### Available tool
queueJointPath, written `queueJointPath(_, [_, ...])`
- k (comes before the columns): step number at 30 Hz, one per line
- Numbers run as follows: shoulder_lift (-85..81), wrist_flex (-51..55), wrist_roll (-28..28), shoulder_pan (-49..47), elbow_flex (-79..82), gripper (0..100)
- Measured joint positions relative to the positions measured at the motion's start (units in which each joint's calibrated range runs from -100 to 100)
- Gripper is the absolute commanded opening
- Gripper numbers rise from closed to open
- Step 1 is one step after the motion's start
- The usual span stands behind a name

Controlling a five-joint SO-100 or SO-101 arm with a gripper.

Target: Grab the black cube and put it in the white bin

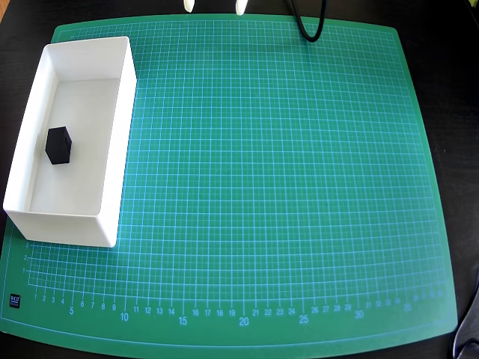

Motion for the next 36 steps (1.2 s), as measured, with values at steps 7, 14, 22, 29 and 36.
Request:
queueJointPath(7, [2.6, 7.0, -0.1, 1.7, 0.0, 21])
queueJointPath(14, [2.6, 16.0, -2.3, 2.5, 0.0, 20])
queueJointPath(22, [2.6, 22.4, -3.2, 3.3, 0.1, 20])
queueJointPath(29, [2.6, 23.9, -3.2, 3.3, 0.1, 20])
queueJointPath(36, [2.6, 24.2, -3.2, 3.3, 0.1, 20])
